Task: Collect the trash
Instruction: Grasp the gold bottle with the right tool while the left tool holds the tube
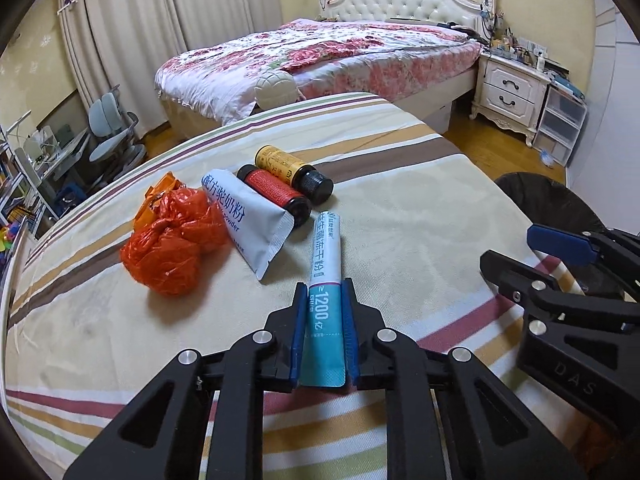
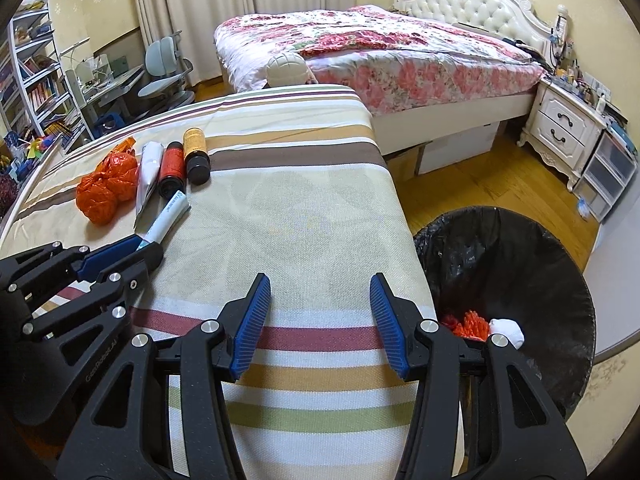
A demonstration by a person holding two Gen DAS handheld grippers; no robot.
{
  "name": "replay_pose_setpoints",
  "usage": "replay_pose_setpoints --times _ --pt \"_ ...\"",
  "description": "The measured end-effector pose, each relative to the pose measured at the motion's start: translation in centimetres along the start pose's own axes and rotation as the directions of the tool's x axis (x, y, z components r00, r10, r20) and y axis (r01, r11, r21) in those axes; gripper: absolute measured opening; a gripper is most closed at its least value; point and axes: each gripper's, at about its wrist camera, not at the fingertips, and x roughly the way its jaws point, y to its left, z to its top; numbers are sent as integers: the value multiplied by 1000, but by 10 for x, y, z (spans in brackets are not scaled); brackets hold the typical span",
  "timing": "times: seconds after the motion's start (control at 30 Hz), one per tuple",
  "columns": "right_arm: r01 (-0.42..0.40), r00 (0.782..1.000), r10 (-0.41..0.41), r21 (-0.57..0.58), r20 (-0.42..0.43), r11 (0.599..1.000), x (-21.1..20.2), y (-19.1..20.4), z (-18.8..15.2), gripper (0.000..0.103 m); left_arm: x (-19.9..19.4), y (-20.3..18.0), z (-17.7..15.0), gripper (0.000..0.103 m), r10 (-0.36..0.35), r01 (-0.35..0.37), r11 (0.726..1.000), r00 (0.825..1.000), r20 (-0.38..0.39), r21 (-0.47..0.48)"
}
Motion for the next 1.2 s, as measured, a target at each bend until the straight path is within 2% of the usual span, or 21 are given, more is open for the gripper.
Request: replay_pose_setpoints --times 0.23,0.53,0.8,0.9,1.07,1.2 --pt "-8 1000 8 -16 4 1000 -1 7 1 51 -26 18 -15 18 14 -11 998 999 41 -60" --pt "-46 999 47 -63 19 997 1 34 14 51 -41 73 -29 18 124 -114 977 991 44 -183" --pt "-74 995 80 -103 60 992 19 60 54 51 -29 127 -36 18 234 -224 935 972 5 -275" --pt "-88 994 94 -105 51 991 33 67 71 51 -22 149 -37 18 265 -259 916 964 -22 -306" --pt "-135 990 138 -106 14 985 55 80 94 51 -19 177 -44 18 278 -280 887 959 -60 -367" --pt "-150 989 149 -134 -19 980 69 94 98 47 -17 188 -47 18 280 -286 875 957 -72 -390"
